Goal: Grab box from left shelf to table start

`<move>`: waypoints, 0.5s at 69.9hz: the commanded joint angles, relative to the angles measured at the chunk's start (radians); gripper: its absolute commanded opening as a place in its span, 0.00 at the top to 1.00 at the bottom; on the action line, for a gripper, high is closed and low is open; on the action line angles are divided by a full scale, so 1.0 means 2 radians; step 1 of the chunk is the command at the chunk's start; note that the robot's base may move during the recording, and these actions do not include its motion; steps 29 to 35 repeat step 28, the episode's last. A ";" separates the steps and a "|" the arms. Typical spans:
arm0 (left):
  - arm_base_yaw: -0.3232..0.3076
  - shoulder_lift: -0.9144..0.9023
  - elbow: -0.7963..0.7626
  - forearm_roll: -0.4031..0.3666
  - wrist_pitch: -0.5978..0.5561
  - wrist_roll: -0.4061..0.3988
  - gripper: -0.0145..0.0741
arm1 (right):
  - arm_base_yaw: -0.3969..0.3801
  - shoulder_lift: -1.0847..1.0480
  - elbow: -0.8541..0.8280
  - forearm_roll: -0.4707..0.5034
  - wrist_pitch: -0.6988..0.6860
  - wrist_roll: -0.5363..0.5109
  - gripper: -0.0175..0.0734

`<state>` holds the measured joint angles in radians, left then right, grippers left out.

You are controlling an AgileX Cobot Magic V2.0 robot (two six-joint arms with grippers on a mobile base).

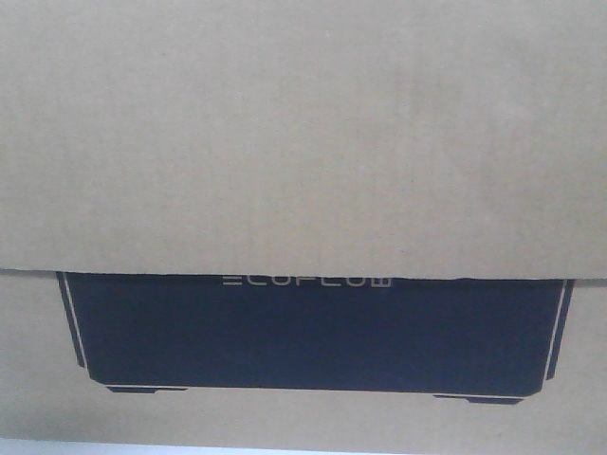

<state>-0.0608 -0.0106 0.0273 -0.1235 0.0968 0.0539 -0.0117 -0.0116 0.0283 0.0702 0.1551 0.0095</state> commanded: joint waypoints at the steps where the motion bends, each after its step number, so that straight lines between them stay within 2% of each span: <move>1: 0.001 -0.006 0.000 -0.003 -0.048 0.000 0.95 | -0.002 -0.006 -0.008 -0.003 -0.048 0.000 0.75; 35: 0.001 -0.006 0.000 -0.003 -0.048 0.000 0.95 | -0.002 -0.006 -0.008 -0.003 -0.048 0.000 0.75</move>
